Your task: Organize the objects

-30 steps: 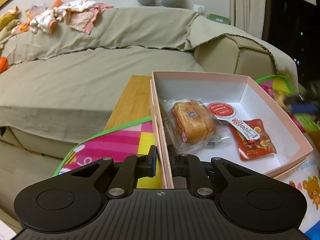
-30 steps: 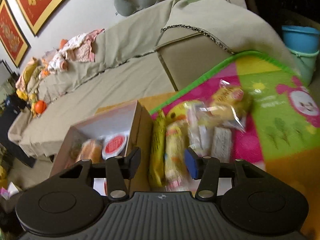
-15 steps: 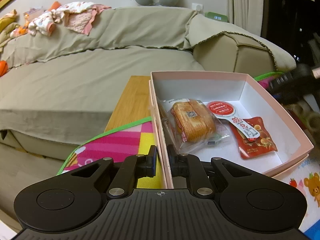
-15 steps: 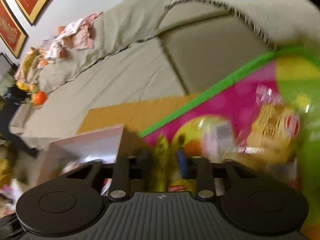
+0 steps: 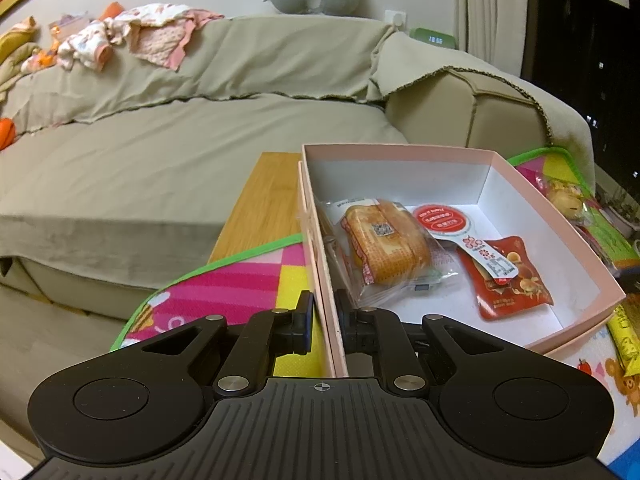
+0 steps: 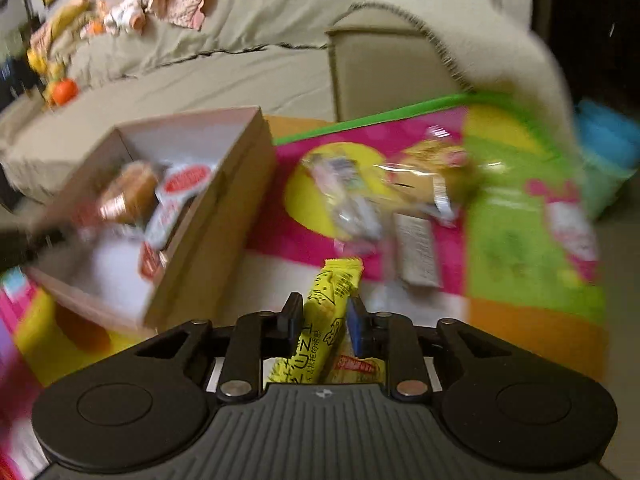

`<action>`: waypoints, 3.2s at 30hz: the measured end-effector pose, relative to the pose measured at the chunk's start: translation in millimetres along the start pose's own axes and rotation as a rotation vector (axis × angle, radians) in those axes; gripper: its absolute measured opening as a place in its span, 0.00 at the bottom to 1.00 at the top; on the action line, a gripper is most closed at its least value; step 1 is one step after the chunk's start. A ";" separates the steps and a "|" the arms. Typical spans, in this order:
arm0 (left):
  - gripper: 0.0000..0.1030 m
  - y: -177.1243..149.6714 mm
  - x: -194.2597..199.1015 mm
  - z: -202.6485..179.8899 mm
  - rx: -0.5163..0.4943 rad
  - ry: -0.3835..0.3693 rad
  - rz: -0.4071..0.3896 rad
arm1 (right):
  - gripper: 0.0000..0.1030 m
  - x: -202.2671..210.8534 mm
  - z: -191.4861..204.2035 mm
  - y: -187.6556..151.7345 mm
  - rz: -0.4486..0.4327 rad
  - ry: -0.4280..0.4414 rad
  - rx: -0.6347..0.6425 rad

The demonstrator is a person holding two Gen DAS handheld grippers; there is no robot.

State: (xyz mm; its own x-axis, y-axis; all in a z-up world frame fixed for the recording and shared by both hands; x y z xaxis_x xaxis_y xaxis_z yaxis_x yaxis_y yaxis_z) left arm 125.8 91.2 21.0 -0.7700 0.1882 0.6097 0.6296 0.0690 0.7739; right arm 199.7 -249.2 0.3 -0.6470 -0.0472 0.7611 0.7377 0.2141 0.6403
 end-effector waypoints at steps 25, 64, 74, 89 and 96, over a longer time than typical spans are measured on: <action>0.13 -2.5 2.3 -0.3 0.020 -0.001 -0.010 | 0.52 28.1 -2.7 -48.7 -0.029 -0.089 -0.155; 0.14 -2.5 0.5 -1.5 0.024 -0.012 -0.016 | 0.09 99.3 36.7 -59.9 -0.047 -0.028 -0.036; 0.14 -2.4 0.1 -2.1 0.027 -0.013 -0.017 | 0.28 120.7 46.8 -65.4 -0.072 -0.045 0.028; 0.14 -3.8 0.5 -1.0 0.024 -0.014 -0.015 | 0.25 59.7 66.3 -80.8 0.013 -0.068 0.074; 0.14 -3.8 0.5 -1.0 0.024 -0.014 -0.015 | 0.21 71.0 69.8 -82.0 0.013 -0.029 0.077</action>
State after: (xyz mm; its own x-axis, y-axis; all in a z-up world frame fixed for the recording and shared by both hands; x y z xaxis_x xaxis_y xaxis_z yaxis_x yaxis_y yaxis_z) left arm 122.9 90.0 18.5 -0.7779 0.2009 0.5954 0.6205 0.0958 0.7783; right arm 79.7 -202.1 -5.4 -0.6433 -0.0160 0.7655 0.7299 0.2891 0.6194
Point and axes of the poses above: each gripper's, at about its wrist camera, not at the fingertips, and x roughly against the way its jaws point, z to its left, y to its top, the point moved 2 cm from there along -x, roughly the way its jaws point, and after that the axes turned 13 degrees about -y, right-handed, at the moved point
